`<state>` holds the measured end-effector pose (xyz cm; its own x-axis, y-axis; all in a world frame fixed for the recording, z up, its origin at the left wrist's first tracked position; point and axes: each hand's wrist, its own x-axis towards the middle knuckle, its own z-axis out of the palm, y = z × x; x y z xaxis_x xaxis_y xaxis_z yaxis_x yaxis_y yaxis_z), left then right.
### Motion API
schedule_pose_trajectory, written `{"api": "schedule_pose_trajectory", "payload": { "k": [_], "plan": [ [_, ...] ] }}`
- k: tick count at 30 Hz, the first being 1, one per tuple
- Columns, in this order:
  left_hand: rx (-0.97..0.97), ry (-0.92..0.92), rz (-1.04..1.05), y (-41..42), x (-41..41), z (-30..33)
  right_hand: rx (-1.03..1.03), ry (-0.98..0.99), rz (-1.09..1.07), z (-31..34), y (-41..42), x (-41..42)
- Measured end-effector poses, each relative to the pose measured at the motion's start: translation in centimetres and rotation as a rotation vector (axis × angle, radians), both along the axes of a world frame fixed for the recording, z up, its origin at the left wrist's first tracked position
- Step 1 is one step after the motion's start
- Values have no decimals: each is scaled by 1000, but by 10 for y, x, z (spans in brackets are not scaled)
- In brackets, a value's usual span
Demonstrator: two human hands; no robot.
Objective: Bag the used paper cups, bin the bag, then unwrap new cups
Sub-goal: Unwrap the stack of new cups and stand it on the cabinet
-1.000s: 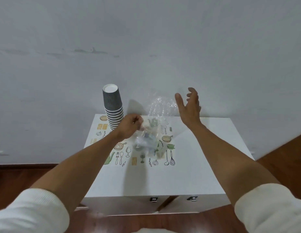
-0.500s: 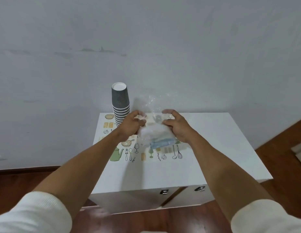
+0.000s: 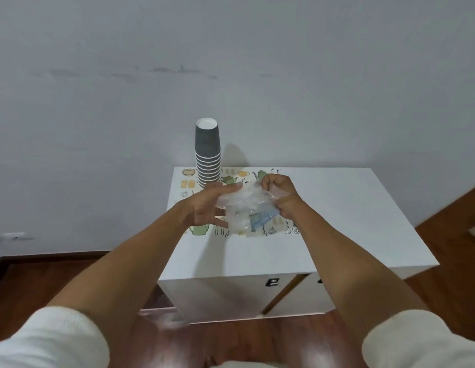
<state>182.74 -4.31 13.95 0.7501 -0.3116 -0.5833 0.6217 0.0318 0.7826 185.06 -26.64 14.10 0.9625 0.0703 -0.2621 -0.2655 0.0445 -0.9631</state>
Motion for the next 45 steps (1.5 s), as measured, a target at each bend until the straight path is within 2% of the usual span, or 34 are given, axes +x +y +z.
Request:
{"api": "schedule_pose_trajectory", "payload": {
  "k": [2, 5, 7, 9, 10, 12, 14, 20, 23, 25, 28, 31, 33, 36, 40, 45],
  "plan": [
    [23, -26, 40, 3, -8, -8, -10, -14, -9, 0, 8, -2],
    [-19, -115, 224, 10, -24, -15, -94, -67, -73, 2, 21, -13],
    [-17, -168, 344, 14, -35, -17, 81, 85, -63, 5, 24, -23],
    [39, -221, 432, 23, -49, -20, 219, 276, 68, 3, 27, -31],
    [85, -250, 470, 28, -57, -23, 212, 341, 176, 2, 29, -36],
    [171, -305, 520, 38, -73, -25, 113, 357, 341, -8, 38, -46],
    [230, -337, 571, 52, -91, -25, 52, 304, 353, -22, 59, -52],
    [-45, -67, 604, 111, -134, -32, 68, 165, 280, -36, 126, -74],
    [9, -154, 716, 157, -147, -41, 59, 136, 287, -32, 176, -82],
    [33, -144, 775, 190, -151, -46, 51, 135, 287, -36, 214, -81],
    [59, -13, 826, 232, -153, -57, -25, 157, 258, -49, 268, -79],
    [52, 95, 861, 269, -153, -69, -218, 148, 181, -66, 314, -85],
    [73, 107, 842, 287, -155, -84, -353, 99, 118, -82, 339, -91],
    [119, 83, 838, 306, -162, -120, -408, 66, 35, -115, 364, -103],
    [189, 50, 890, 311, -170, -167, -432, 64, 108, -148, 376, -125],
    [110, 141, 857, 299, -174, -255, -558, 67, 120, -226, 369, -137]
  ]
}}
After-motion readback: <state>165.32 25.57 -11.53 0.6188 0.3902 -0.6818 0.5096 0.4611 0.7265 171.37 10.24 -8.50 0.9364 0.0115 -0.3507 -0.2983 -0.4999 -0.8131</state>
